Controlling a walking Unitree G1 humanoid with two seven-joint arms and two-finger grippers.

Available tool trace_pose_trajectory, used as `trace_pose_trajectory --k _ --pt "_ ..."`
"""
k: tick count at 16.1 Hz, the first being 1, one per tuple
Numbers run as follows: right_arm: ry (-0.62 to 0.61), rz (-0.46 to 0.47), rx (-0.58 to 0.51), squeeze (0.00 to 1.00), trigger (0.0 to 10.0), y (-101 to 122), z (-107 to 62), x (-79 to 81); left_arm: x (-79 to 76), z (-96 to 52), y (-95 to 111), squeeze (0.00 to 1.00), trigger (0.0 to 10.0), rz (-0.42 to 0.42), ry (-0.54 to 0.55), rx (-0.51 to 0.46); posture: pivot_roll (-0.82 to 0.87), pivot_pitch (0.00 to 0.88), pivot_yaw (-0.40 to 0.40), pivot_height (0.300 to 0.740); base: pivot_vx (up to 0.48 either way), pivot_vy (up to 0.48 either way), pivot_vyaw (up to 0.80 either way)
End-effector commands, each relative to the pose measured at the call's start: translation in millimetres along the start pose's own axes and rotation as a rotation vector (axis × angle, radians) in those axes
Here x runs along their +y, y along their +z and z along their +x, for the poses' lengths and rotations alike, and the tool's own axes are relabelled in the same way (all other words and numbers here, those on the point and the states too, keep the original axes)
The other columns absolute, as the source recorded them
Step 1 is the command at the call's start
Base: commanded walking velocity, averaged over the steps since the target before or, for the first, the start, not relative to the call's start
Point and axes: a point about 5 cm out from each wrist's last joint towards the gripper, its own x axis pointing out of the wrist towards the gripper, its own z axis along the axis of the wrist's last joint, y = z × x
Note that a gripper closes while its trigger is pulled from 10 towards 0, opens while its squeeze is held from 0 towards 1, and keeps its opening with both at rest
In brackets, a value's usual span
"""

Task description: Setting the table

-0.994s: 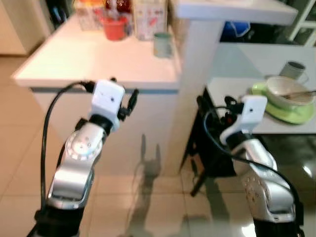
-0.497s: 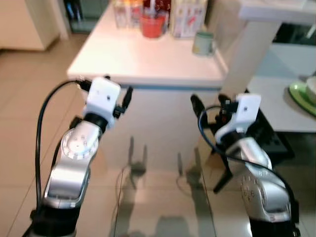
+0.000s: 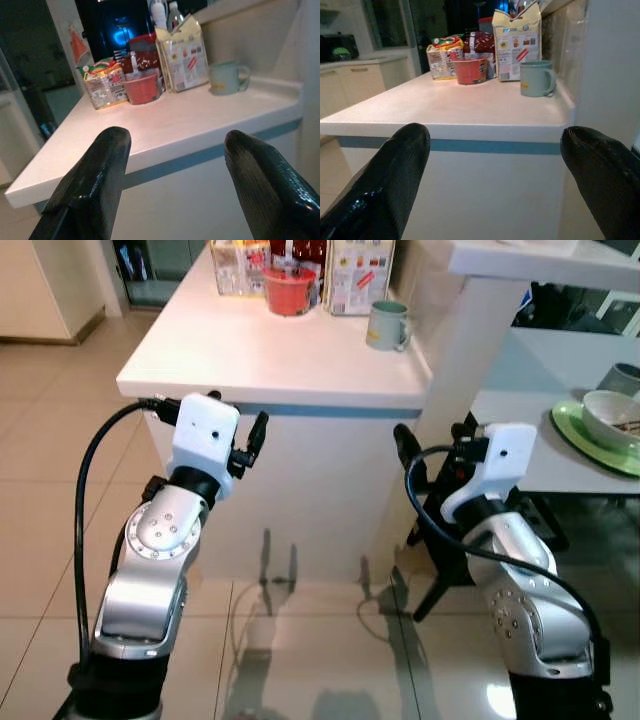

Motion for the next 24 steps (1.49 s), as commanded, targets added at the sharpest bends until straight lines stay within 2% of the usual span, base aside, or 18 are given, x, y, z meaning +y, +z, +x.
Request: trace_pose_trajectory --k 1,4,13,18,24 --pt "0.001 -0.017 -0.009 0.0 10.0 2.7 4.4 0.2 3.1 0.5 4.1 0.0 10.0 0.003 0.002 -0.015 0.02 0.0 -0.065 0.74 0.405 0.0 0.8" --pt "-0.008 -0.02 -0.017 0.0 10.0 3.4 6.0 -0.4 2.8 0.3 3.4 0.0 10.0 0.004 -0.001 -0.014 0.02 0.0 -0.066 0.74 0.425 0.0 0.71" --pt "0.002 0.02 -0.027 0.0 10.0 5.1 10.8 -0.7 1.8 1.7 3.0 0.0 10.0 0.007 -0.009 -0.018 0.02 0.0 -0.074 0.74 0.43 0.0 0.0" --pt "0.004 0.025 -0.018 0.0 10.0 3.9 12.0 -1.5 1.5 2.5 3.0 0.0 10.0 0.011 -0.016 -0.019 0.02 0.0 -0.073 0.74 0.431 0.0 -0.75" --pt "0.034 0.005 -0.001 0.0 10.0 0.7 11.9 1.2 2.7 3.0 3.0 0.0 10.0 0.014 -0.013 -0.019 0.03 0.0 -0.074 0.74 0.429 0.0 0.0"
